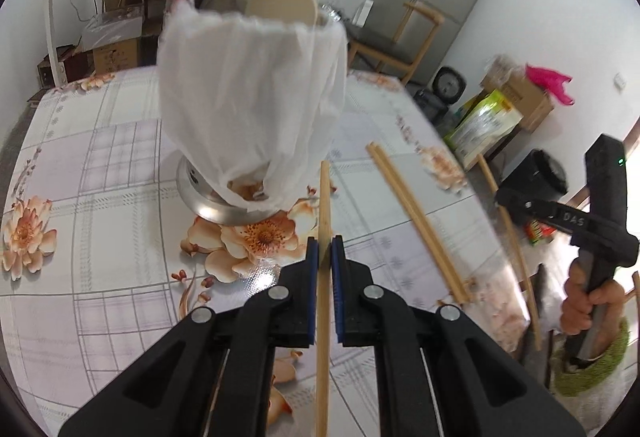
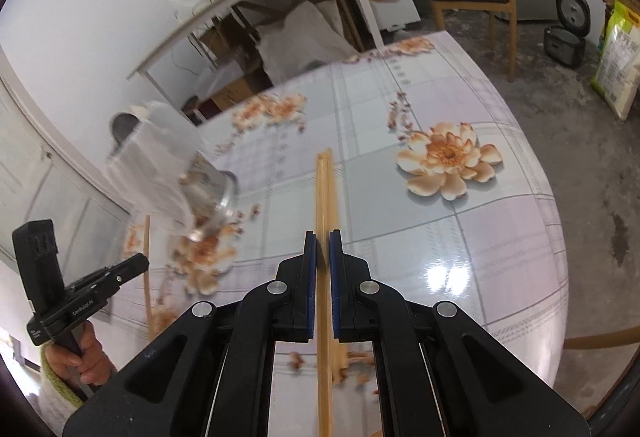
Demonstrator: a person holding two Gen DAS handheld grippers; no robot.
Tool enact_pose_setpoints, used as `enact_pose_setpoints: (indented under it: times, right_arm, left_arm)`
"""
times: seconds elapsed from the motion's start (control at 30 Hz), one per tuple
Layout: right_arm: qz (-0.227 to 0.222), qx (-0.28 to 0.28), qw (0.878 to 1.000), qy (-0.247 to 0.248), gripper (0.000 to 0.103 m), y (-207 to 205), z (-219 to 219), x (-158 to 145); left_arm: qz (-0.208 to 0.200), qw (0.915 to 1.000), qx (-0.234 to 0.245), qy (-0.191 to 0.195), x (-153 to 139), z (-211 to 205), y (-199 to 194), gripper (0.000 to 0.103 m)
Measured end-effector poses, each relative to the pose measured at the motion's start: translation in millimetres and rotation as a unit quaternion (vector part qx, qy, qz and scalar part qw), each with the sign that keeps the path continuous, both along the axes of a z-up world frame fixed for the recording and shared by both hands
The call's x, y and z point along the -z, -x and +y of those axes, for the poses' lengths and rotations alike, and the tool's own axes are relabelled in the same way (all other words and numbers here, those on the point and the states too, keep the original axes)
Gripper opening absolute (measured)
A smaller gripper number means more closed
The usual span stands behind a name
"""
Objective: Organize utensils
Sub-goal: 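Raise both held wooden chopsticks up above the steel holder's opening, then lower the chopstick into the holder and open the left gripper while the right holds its chopstick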
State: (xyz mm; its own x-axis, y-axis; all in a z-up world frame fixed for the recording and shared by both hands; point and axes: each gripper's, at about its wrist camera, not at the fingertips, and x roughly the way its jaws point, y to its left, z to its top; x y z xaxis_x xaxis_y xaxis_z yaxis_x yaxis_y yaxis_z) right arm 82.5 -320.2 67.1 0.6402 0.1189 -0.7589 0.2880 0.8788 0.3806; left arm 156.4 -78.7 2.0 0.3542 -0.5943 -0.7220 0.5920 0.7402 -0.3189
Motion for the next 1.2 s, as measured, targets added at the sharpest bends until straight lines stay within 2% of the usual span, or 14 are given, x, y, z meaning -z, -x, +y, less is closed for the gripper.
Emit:
enact_pose_setpoints:
  times: [0.27,0.57,1.2]
  right_arm:
    - [-0.054,-0.021,0.998,-0.036,0.005,6,17,-28]
    - [-0.099,-0.059,0.991,-0.067,0.005,-2,39,-53]
    - [-0.160,-0.086,0.980,-0.085,0.005,-25,59,-92]
  left_arm:
    - [-0.023,0.9991,-0.001,0.036,-35,32,19,0.006]
    - [-0.059,0.9952,-0.026,0.073,-69,58,30,0.006]
    - [-0.109,0.9879,-0.032,0.105,-110,64,32,0.006]
